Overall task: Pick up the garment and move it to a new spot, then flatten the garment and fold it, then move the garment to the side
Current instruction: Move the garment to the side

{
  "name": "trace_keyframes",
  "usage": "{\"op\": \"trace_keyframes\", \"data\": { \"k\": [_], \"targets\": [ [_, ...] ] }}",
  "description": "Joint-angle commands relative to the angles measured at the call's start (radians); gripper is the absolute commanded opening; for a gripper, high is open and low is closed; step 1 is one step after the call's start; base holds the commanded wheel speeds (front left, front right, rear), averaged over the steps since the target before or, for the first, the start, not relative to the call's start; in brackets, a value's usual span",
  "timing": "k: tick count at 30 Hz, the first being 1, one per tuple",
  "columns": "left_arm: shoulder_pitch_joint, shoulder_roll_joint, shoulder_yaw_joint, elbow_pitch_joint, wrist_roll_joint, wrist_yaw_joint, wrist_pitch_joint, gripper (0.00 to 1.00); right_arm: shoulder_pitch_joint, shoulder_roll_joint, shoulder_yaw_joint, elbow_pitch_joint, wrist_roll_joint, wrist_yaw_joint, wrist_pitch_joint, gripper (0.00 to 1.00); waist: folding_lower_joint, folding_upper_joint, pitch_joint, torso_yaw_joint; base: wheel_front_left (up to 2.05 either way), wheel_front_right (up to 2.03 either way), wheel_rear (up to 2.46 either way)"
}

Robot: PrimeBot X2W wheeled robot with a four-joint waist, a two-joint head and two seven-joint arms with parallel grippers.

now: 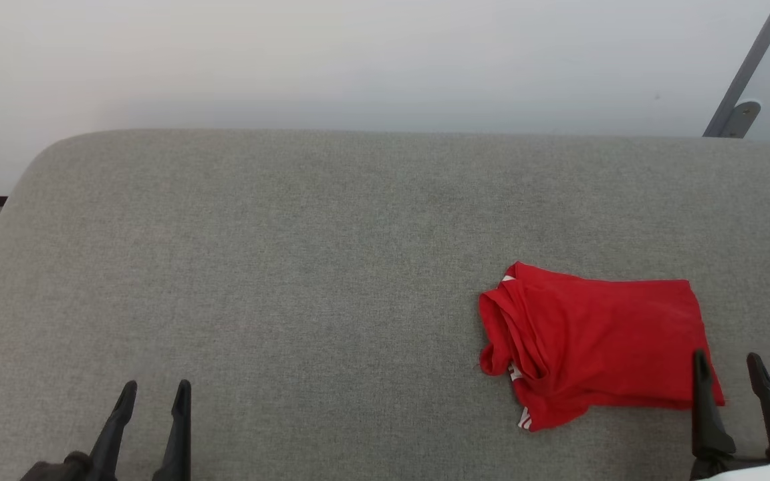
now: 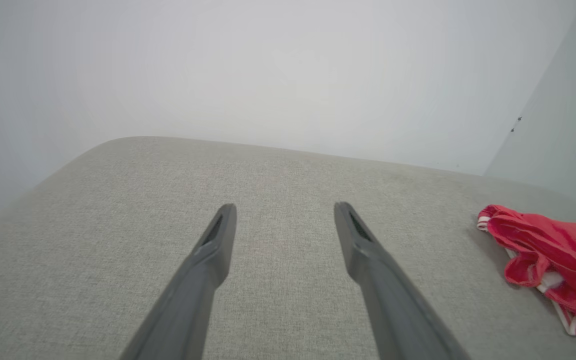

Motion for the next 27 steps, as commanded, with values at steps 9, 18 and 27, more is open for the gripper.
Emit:
{"op": "trace_keyframes", "data": {
  "k": [9, 18, 27],
  "targets": [
    [-0.095, 0.026, -0.044, 0.02, -0.029, 0.002, -0.005, 1.0, -0.114, -0.096, 0.041, 0.008, -0.037, 0.0, 0.206, 1.0, 0.0, 0.0, 0.067, -0.004, 0.0, 0.0, 0.0],
    [-0.213, 0.056, -0.103, 0.04, -0.045, 0.002, -0.005, 1.0, -0.279, -0.297, 0.065, 0.018, 0.021, 0.0, 0.682, 1.0, 0.0, 0.0, 0.189, 0.004, 0.0, 0.0, 0.0],
    [-0.308, 0.08, -0.143, 0.04, -0.058, 0.002, -0.005, 1.0, -0.354, -0.364, 0.042, 0.043, 0.156, 0.0, 1.012, 1.0, 0.0, 0.0, 0.278, 0.031, 0.0, 0.0, 0.0]
  ]
}}
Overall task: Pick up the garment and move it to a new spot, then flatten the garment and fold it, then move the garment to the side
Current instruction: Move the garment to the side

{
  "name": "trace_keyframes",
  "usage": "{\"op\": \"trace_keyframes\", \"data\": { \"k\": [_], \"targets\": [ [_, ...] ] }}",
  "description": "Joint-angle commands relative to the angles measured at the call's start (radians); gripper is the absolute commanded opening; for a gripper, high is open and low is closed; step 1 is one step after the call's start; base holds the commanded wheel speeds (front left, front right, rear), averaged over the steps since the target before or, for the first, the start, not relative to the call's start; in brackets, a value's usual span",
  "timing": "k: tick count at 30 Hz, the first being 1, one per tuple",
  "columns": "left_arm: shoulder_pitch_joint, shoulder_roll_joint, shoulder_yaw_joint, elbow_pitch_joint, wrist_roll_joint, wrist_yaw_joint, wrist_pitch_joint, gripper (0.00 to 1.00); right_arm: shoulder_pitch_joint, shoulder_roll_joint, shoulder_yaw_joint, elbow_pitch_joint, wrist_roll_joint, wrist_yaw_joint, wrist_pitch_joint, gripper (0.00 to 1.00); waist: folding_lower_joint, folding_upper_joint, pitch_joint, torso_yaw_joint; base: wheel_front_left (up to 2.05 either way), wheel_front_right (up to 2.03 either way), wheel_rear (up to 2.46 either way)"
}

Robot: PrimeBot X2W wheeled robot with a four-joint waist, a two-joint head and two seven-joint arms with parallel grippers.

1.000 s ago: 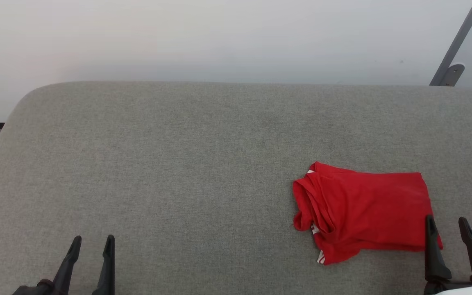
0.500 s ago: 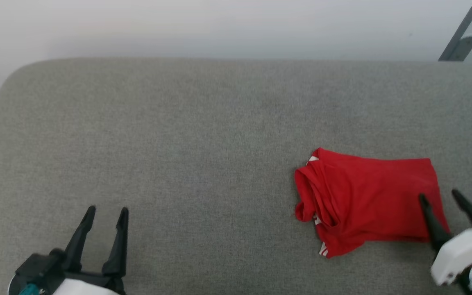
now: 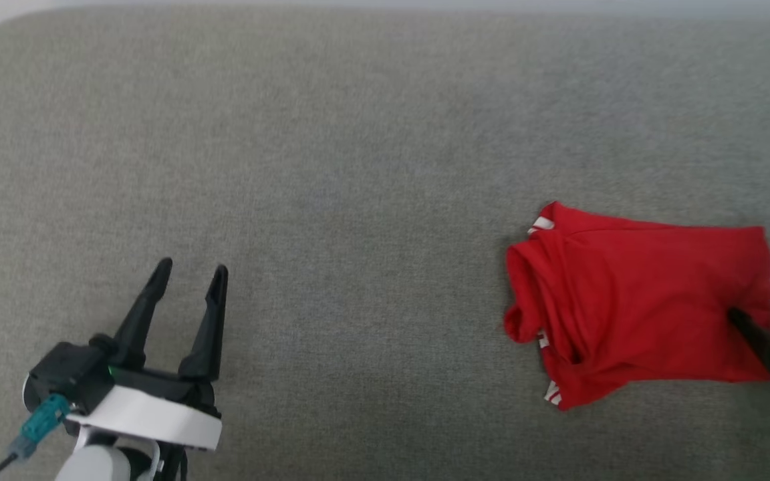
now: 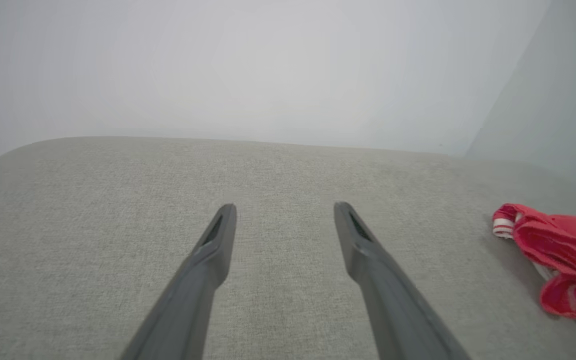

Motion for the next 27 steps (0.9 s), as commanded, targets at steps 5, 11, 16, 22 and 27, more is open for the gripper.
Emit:
{"op": "trace_keyframes", "data": {
  "k": [5, 11, 16, 22, 27],
  "targets": [
    [-0.047, 0.013, -0.013, 0.003, -0.012, 0.002, -0.005, 1.0, -0.008, 0.02, -0.006, 0.037, -0.004, 0.0, 0.049, 1.0, 0.0, 0.0, 0.047, 0.022, 0.0, 0.0, 0.0],
    [-0.06, 0.026, -0.014, 0.007, -0.006, 0.002, -0.005, 1.0, -0.001, 0.054, -0.013, 0.048, -0.004, -0.001, 0.035, 0.0, 0.0, 0.0, 0.056, 0.003, 0.0, 0.0, 0.0],
    [-0.066, 0.044, -0.02, -0.001, 0.006, 0.002, -0.005, 1.0, -0.019, 0.053, -0.075, 0.033, -0.014, -0.003, -0.044, 0.0, 0.0, 0.0, 0.064, -0.045, 0.0, 0.0, 0.0],
    [-0.135, 0.085, -0.054, -0.028, 0.0, 0.002, -0.005, 1.0, -0.063, 0.042, -0.229, 0.023, -0.036, -0.001, -0.128, 0.0, 0.0, 0.0, 0.112, -0.104, 0.0, 0.0, 0.0],
    [-0.246, 0.133, -0.112, -0.053, -0.005, 0.002, -0.005, 1.0, -0.134, 0.032, -0.397, 0.054, -0.095, -0.001, -0.197, 0.0, 0.0, 0.0, 0.181, -0.145, 0.0, 0.0, 0.0]
  ]
}}
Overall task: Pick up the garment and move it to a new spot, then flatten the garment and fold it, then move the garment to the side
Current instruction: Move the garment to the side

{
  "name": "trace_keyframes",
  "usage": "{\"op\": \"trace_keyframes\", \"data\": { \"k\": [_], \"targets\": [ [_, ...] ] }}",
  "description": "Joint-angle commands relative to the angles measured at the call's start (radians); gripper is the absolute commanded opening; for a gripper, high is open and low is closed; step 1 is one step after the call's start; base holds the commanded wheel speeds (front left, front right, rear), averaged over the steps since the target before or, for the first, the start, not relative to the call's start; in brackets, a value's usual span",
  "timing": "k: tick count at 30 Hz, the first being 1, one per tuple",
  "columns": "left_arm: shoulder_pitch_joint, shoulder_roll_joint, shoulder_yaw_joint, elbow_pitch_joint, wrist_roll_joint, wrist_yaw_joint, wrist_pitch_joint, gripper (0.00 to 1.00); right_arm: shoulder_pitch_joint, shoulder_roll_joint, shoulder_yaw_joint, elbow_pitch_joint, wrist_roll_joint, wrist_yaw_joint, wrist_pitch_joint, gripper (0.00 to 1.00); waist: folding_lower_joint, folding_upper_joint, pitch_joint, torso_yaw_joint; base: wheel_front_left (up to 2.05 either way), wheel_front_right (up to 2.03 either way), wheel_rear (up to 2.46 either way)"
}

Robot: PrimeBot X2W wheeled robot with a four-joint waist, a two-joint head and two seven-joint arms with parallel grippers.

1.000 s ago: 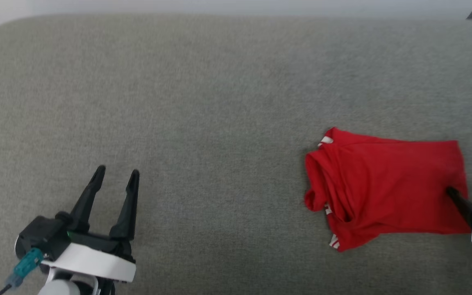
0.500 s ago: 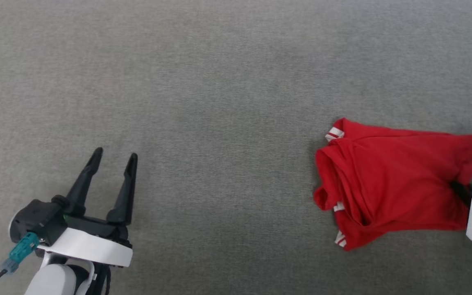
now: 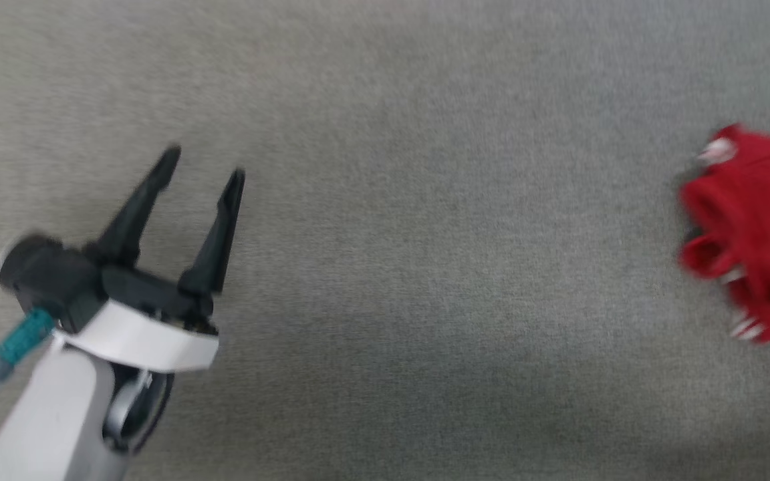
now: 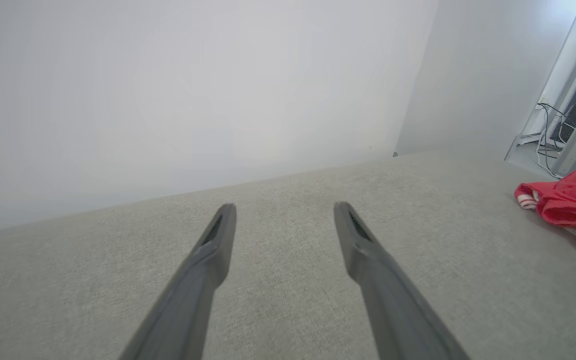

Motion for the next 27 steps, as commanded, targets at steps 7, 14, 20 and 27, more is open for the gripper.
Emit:
{"op": "trace_keyframes", "data": {
  "k": [7, 14, 20, 27],
  "targets": [
    [-0.223, 0.065, -0.054, -0.037, -0.021, 0.002, -0.005, 1.0, -0.203, -0.003, -0.21, 0.109, -0.158, -0.001, -0.137, 0.0, 0.0, 0.0, 0.165, -0.06, 0.0, 0.0, 0.0],
    [-0.323, 0.093, -0.062, -0.059, -0.034, 0.002, -0.005, 1.0, -0.352, 0.013, -0.301, 0.252, -0.273, -0.001, -0.271, 0.0, 0.0, 0.0, 0.228, -0.067, 0.0, 0.0, 0.0],
    [-0.334, 0.11, -0.057, -0.071, -0.031, 0.002, -0.005, 1.0, -0.417, 0.019, -0.325, 0.352, -0.354, -0.001, -0.37, 0.0, 0.0, 0.0, 0.244, -0.065, 0.0, 0.0, 0.0],
    [-0.312, 0.116, -0.054, -0.067, -0.028, 0.002, -0.005, 1.0, -0.466, 0.012, -0.333, 0.472, -0.443, -0.001, -0.448, 0.83, 0.0, 0.0, 0.237, -0.054, 0.0, 0.0, 0.0]
  ]
}}
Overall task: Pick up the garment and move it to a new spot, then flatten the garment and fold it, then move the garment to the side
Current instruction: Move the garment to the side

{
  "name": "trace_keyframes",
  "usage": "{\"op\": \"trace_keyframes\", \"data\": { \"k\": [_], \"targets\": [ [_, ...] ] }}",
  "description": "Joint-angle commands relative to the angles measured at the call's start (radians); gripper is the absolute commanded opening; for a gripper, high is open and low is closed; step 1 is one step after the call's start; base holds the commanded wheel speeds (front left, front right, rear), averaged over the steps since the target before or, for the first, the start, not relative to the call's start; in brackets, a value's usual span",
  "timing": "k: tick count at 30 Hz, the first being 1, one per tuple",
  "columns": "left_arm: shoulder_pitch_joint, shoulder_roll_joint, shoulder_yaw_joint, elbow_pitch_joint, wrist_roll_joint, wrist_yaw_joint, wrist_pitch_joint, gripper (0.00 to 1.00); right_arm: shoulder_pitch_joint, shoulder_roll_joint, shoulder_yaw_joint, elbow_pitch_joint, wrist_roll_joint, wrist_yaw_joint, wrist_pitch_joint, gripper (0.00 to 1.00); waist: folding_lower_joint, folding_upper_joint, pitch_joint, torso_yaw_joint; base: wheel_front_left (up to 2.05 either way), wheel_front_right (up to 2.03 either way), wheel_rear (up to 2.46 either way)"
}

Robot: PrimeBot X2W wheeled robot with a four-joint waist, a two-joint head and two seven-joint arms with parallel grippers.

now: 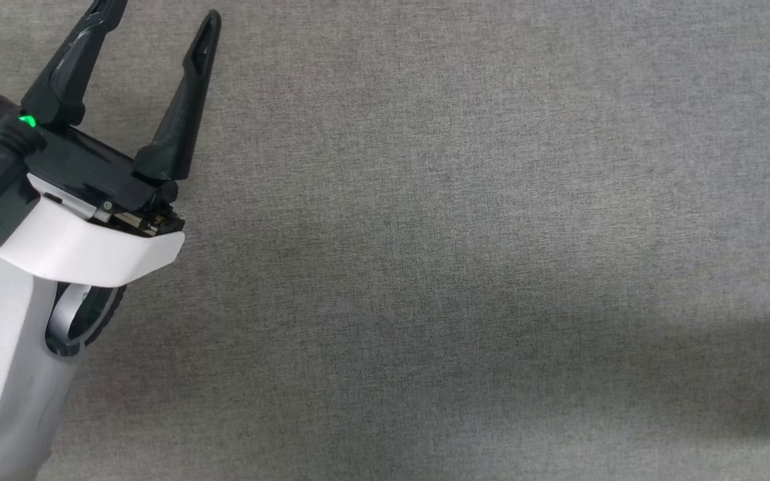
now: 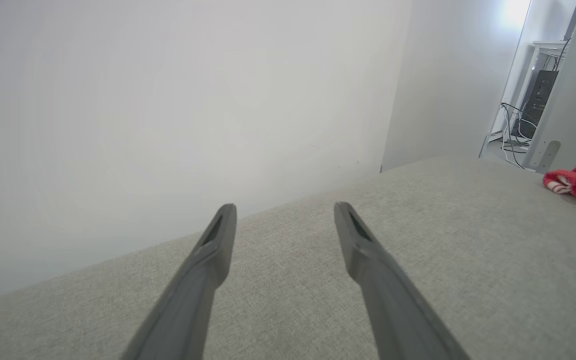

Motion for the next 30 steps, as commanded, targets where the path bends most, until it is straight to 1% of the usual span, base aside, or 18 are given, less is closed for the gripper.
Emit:
{"op": "trace_keyframes", "data": {
  "k": [1, 5, 9, 14, 20, 26, 30],
  "targets": [
    [0.007, 0.0, 0.004, 0.003, -0.005, 0.002, -0.005, 1.0, -0.016, -0.006, -0.001, 0.018, -0.018, -0.001, -0.017, 1.0, 0.0, 0.0, -0.005, 0.003, 0.0, 0.0, 0.0],
    [0.023, -0.016, 0.002, 0.019, -0.005, 0.002, -0.005, 1.0, -0.019, -0.01, 0.002, 0.055, -0.057, -0.001, -0.038, 1.0, 0.0, 0.0, -0.028, 0.009, 0.0, 0.0, 0.0],
    [0.051, -0.044, 0.018, 0.041, -0.004, 0.002, -0.005, 1.0, 0.009, -0.022, 0.066, 0.066, -0.07, -0.001, -0.065, 1.0, 0.0, 0.0, -0.075, 0.016, 0.0, 0.0, 0.0],
    [0.133, -0.088, 0.054, 0.095, -0.003, 0.002, -0.005, 1.0, 0.067, -0.017, 0.245, 0.024, -0.015, -0.001, -0.129, 1.0, 0.0, 0.0, -0.171, 0.031, 0.0, 0.0, 0.0],
    [0.254, -0.137, 0.097, 0.16, 0.001, 0.002, -0.005, 1.0, 0.154, 0.015, 0.459, -0.058, 0.087, -0.001, -0.193, 1.0, 0.0, 0.0, -0.297, 0.06, 0.0, 0.0, 0.0],
    [0.361, -0.183, 0.126, 0.212, 0.003, 0.002, -0.005, 1.0, 0.266, 0.068, 0.648, -0.121, 0.172, -0.001, -0.243, 1.0, 0.0, 0.0, -0.414, 0.097, 0.0, 0.0, 0.0],
    [0.43, -0.207, 0.145, 0.241, -0.008, 0.002, -0.005, 1.0, 0.33, 0.105, 0.734, -0.138, 0.207, -0.001, -0.283, 1.0, 0.0, 0.0, -0.477, 0.115, 0.0, 0.0, 0.0]
  ]
}}
